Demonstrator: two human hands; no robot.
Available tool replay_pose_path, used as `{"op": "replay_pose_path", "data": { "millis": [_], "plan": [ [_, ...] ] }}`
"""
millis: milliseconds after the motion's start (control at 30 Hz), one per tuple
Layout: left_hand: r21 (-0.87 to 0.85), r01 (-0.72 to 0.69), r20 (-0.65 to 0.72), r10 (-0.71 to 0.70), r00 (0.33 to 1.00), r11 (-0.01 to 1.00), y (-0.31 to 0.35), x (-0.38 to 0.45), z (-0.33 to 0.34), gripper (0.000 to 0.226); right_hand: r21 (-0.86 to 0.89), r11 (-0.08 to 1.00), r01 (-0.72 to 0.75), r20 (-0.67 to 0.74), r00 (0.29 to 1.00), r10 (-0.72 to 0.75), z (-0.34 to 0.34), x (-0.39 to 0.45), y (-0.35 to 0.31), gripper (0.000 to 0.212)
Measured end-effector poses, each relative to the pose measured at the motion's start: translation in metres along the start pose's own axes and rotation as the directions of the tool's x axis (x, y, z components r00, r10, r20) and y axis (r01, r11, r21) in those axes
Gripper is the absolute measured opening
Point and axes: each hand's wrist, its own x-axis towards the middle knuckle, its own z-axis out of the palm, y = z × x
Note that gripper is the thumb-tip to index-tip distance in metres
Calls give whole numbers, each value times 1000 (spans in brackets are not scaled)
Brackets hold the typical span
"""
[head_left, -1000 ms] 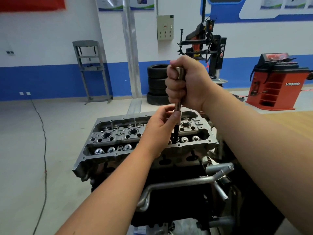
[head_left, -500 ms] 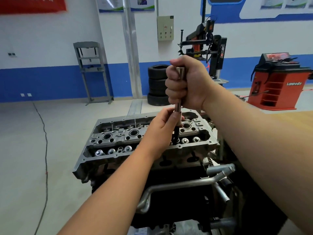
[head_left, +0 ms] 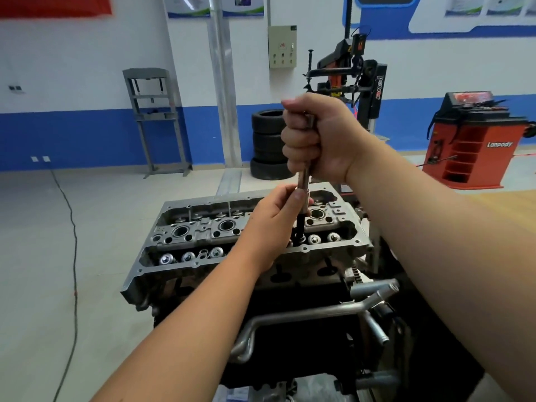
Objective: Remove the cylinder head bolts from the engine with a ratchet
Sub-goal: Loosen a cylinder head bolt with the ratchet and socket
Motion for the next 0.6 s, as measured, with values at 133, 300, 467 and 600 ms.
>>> {"op": "replay_pose_path", "data": {
  "millis": [133, 300, 467, 600],
  "plan": [
    [-3, 1, -31, -1, 1000, 1000, 2, -1, -1, 22, -133, 974, 182, -363, 906, -219, 21, -1, 23, 35],
    [57, -29, -63, 32, 997, 998, 8, -6, 1, 19, -150, 944, 293, -505, 799, -328, 31, 3, 36, 37],
    [-10, 9, -7, -9, 1000, 1000, 4, -4, -1, 18, -9, 1000, -22, -10, 1000, 22, -1, 2, 6, 41],
    [-5, -14, 1, 14, 1000, 1000, 3, -2, -2, 20, -80, 973, 218, -387, 892, -232, 27, 1, 32, 33]
  ]
}}
